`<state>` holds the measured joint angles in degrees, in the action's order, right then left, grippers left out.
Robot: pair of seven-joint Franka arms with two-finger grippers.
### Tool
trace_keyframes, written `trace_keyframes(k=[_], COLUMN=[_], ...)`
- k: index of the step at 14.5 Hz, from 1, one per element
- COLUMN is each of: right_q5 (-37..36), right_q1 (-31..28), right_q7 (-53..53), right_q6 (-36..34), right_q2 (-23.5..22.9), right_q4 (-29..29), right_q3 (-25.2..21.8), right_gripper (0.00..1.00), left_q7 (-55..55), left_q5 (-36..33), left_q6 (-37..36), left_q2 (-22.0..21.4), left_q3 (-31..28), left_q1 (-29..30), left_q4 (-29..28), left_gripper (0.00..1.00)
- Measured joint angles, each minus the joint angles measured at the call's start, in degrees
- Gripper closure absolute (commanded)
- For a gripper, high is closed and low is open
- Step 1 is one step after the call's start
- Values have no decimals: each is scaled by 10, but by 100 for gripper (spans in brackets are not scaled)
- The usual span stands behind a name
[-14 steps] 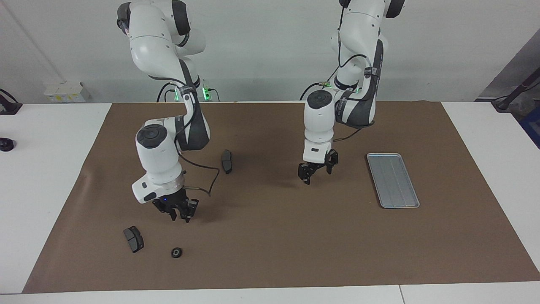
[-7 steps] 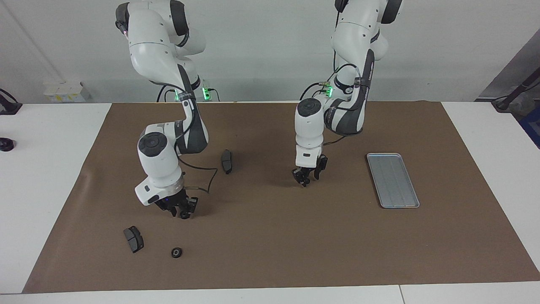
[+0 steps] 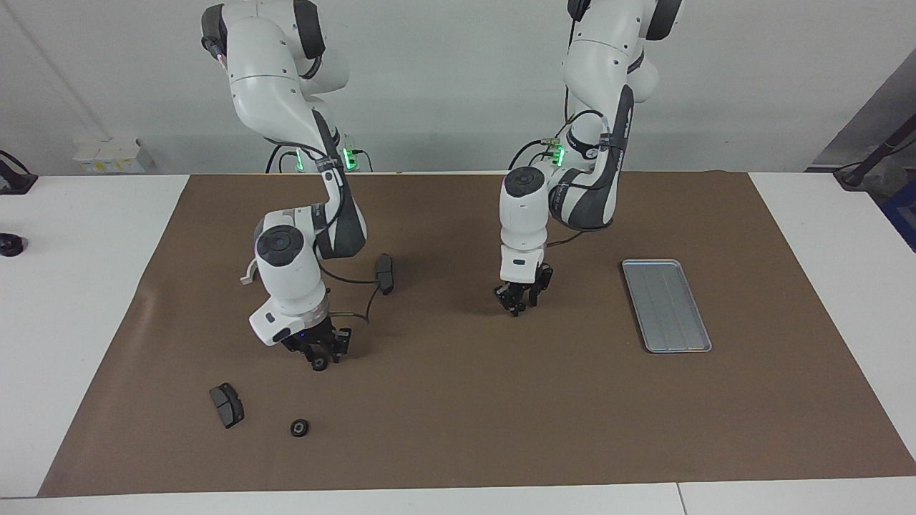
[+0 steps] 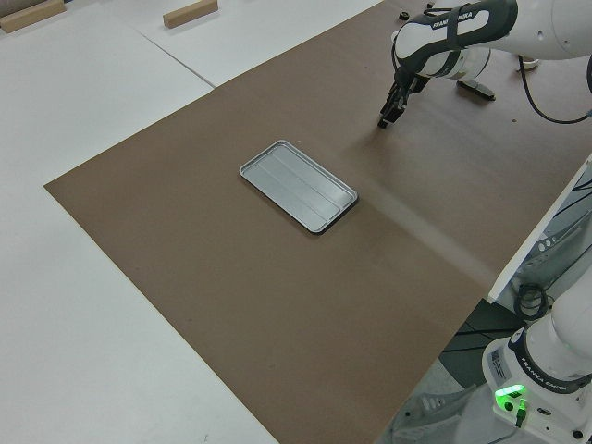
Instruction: Pick bearing gear from pile to tray
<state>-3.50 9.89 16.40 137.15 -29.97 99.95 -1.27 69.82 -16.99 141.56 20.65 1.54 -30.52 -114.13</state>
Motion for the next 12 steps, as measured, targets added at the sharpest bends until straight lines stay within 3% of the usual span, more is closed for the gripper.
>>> trace_keyframes(k=[7,12], right_q5=[0,0], right_q1=[-9,-10], right_q7=[-17,-17], right_q6=[69,82], right_q2=[1,1], right_q4=[15,18], right_q3=[-2,-1], right_gripper=[49,49], left_q7=[-11,-135], left_q5=[0,26], left_q6=[-10,-90], left_q2=[-9,-96], left_q3=[-4,-9], left_q1=[1,66], left_q4=[10,21], left_gripper=[100,100])
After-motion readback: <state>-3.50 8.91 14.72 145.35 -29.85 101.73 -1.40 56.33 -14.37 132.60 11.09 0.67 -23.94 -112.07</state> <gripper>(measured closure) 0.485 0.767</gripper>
